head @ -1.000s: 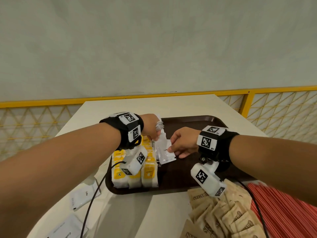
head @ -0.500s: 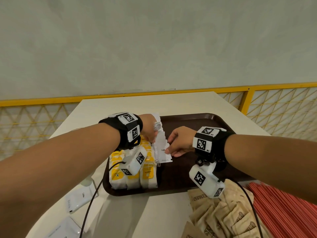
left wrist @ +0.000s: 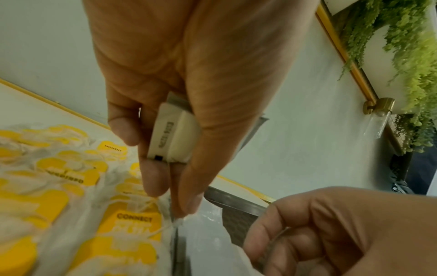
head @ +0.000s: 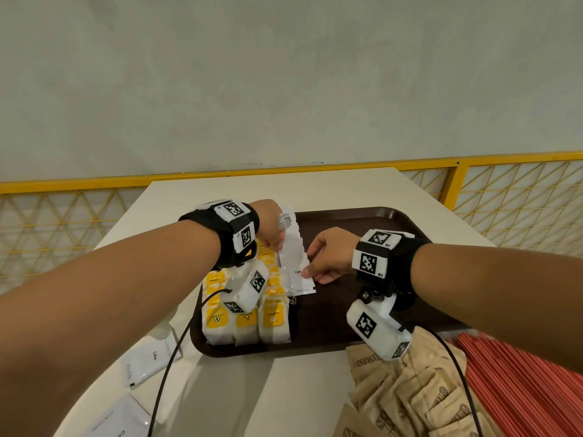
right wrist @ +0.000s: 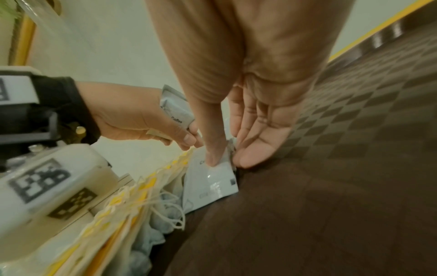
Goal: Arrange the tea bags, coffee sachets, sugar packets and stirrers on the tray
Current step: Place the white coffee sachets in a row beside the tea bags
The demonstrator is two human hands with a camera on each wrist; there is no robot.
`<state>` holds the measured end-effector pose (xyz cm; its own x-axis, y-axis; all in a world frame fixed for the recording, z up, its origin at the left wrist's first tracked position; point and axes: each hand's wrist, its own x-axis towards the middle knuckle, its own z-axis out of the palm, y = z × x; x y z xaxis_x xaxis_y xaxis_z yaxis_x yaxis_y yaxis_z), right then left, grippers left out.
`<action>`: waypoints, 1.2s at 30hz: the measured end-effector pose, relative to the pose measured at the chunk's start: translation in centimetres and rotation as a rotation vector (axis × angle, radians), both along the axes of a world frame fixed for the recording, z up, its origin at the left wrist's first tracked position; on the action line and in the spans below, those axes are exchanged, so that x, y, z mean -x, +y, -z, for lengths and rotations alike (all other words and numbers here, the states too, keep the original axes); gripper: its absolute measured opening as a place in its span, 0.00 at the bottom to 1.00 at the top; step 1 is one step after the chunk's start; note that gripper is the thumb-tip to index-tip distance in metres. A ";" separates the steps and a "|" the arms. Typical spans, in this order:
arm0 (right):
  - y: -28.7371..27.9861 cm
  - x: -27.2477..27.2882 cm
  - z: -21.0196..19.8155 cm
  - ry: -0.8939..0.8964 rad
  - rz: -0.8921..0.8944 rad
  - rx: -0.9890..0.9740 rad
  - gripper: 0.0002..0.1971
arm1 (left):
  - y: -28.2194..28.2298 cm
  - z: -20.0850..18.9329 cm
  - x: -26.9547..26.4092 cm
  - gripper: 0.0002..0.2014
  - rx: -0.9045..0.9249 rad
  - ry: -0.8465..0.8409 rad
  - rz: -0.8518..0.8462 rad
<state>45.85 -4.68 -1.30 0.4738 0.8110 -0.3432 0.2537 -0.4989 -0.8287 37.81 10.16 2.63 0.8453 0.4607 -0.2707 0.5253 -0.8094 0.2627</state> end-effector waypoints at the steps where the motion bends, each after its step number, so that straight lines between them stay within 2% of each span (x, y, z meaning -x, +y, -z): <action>1: 0.0 0.0 0.0 0.005 0.006 0.002 0.20 | 0.0 0.1 -0.1 0.10 -0.021 0.006 0.002; 10: 0.0 0.4 0.1 0.005 0.013 0.001 0.24 | -0.3 0.5 -0.4 0.13 -0.094 0.046 0.023; 14: -0.2 0.4 0.3 0.001 0.007 0.008 0.25 | 0.2 -0.1 -0.2 0.08 -0.071 0.024 -0.001; 16: -0.2 0.2 0.2 -0.007 0.006 0.006 0.26 | 0.4 -0.6 0.2 0.08 0.006 -0.024 -0.031; 22: -1.2 0.1 -0.8 -0.028 -0.002 -0.005 0.27 | -1.3 -2.0 3.2 0.18 0.393 -0.316 -0.016; 25: -1.9 0.7 -2.2 -0.083 -0.001 -0.220 0.21 | -2.8 -2.1 5.1 0.30 0.780 -0.396 -0.062; 28: -2.3 2.0 -3.8 -0.044 0.041 -0.468 0.17 | -3.7 -1.8 5.9 0.40 1.026 -0.459 -0.055; 30: -2.4 2.9 -4.3 -0.011 0.047 -0.514 0.18 | -4.4 -1.6 6.0 0.43 1.078 -0.507 -0.050; 33: -2.3 3.6 -4.3 0.008 0.100 -0.551 0.17 | -5.3 -1.5 6.0 0.43 1.026 -0.560 -0.065; 36: -2.3 3.6 -4.4 0.079 0.162 -0.572 0.14 | -6.2 -1.6 6.1 0.39 0.973 -0.623 -0.106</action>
